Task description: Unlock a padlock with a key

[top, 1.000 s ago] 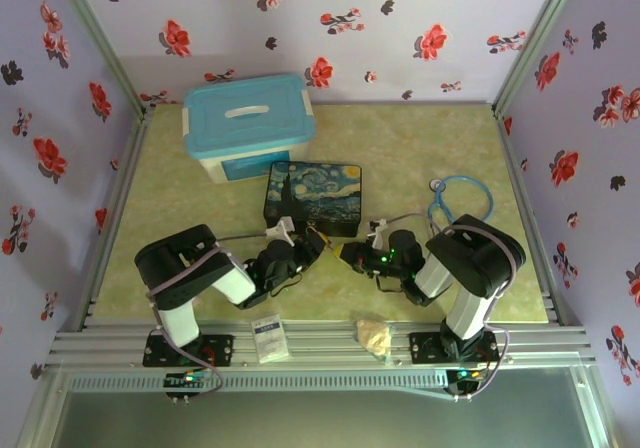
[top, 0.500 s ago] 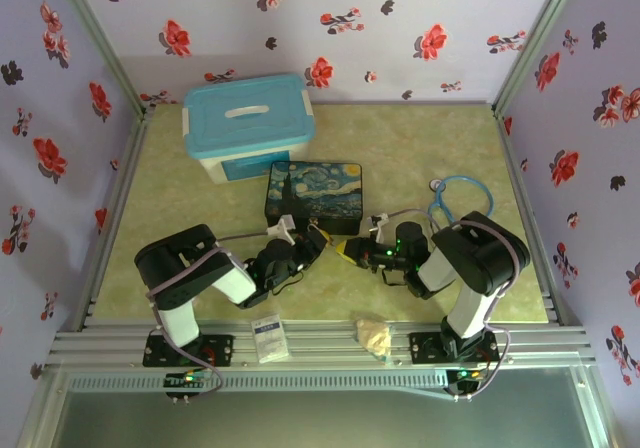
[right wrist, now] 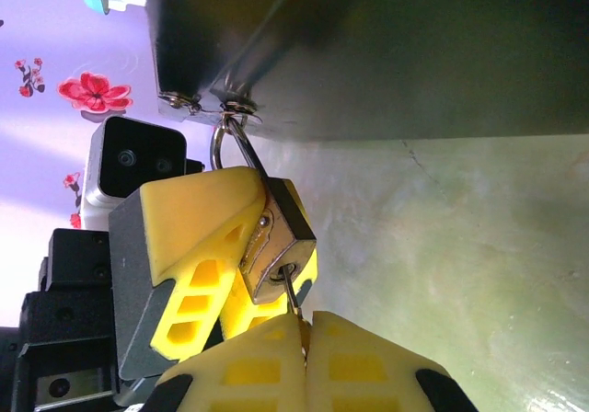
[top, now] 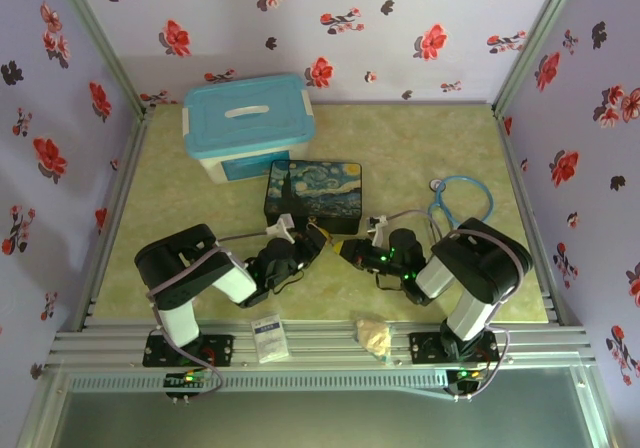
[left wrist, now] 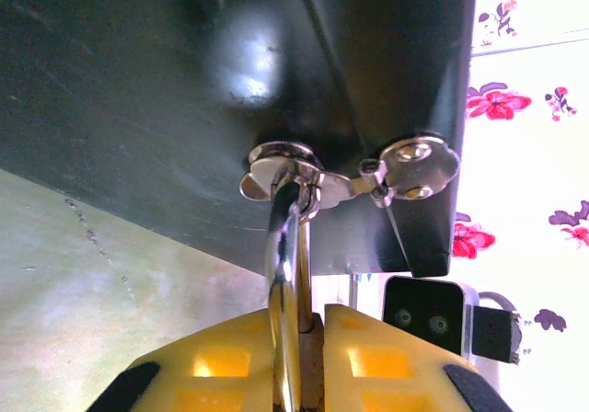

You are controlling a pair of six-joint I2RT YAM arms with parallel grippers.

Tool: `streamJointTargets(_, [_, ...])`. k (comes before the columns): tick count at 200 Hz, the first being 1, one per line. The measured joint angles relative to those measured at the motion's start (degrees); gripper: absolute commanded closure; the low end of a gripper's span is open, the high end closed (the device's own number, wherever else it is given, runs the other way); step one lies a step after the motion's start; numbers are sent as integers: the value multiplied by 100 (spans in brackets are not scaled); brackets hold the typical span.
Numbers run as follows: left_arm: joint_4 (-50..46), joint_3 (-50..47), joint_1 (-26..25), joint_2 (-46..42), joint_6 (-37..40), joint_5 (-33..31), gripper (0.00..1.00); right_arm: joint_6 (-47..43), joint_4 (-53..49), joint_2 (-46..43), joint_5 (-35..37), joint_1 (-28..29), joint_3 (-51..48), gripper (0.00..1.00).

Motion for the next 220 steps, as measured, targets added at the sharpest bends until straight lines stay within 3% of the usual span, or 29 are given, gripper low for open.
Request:
streamJointTargets(52, [-153,28,0,0,22,-50,100,216,22,358,-636,-332,192,100])
streamJointTargets(135, [-129,162,-17,-2,20,81,100,1364,153,555,-1447,-802,433,100])
streamJointTargets(181, [-129,190,-17,-2,17,63,100,1467,149,505,-1373,-798,428,100])
streamJointTargets(220, [9,232,-17,-2,17,26,100,1725,87,66,-667,-560,232,100])
